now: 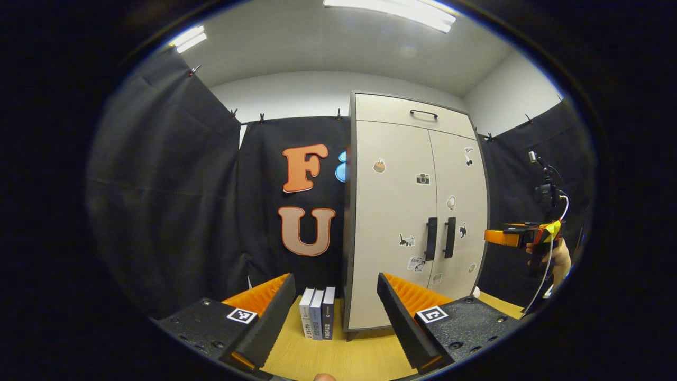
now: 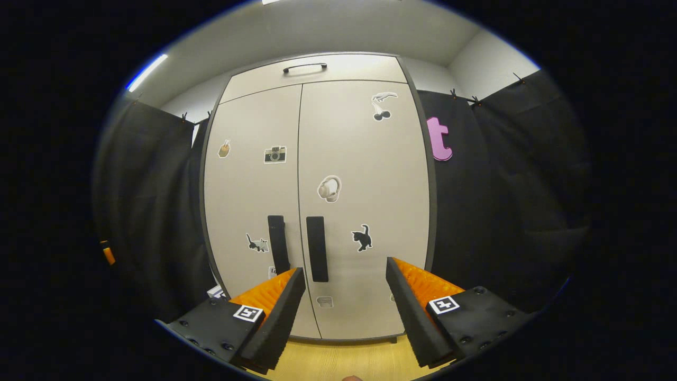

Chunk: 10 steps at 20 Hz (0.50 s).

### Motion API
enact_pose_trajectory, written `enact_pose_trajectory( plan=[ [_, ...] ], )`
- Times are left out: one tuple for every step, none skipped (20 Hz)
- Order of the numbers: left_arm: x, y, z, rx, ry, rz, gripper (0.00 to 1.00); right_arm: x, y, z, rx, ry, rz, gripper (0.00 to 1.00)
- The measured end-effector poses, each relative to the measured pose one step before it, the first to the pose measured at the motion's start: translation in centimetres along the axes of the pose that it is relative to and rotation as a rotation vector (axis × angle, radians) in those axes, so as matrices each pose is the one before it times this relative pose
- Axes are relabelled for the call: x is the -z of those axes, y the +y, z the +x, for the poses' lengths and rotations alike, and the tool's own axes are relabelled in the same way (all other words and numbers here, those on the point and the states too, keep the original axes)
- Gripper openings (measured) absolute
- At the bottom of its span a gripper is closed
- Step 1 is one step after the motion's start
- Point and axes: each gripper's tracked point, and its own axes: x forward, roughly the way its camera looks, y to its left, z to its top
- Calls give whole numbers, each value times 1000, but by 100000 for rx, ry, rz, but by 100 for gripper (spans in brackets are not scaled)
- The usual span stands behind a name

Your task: Open the right door of the double-door shoe cabinet with the right hand, and open the left door with the left hand.

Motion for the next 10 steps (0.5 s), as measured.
enact_pose_trajectory(
  plan=[
    [113, 282, 234, -514, -44, 677, 92, 247, 352, 829, -439, 234, -286, 98],
    [187, 319, 217, -912, -243, 778, 94, 291, 403, 738, -556, 239, -222, 98],
    [76, 290, 241, -667, -253, 819, 94, 280, 365, 753, -472, 302, -164, 98],
    [125, 191, 312, -708, -163, 709, 94, 193, 295, 694, -490, 287, 96, 98],
    [52, 225, 177, -708, -309, 781, 94, 216, 219, 791, -217, 354, 199, 98],
    [151, 103, 274, -11, -100, 813, 96, 168, 182, 754, -68, 187, 340, 98],
    [20, 65, 248, 203, -45, 537, 94, 78, 132, 717, -75, -60, 162, 98],
    [122, -8, 149, 277, 8, 393, 94, 47, 79, 753, 83, -277, 38, 98],
    [73, -37, 83, 451, -142, 338, 94, 89, 64, 754, 205, -217, -264, 98],
    [87, 25, 131, 103, -267, 380, 94, 39, 168, 647, -422, -591, -412, 98]
  ],
)
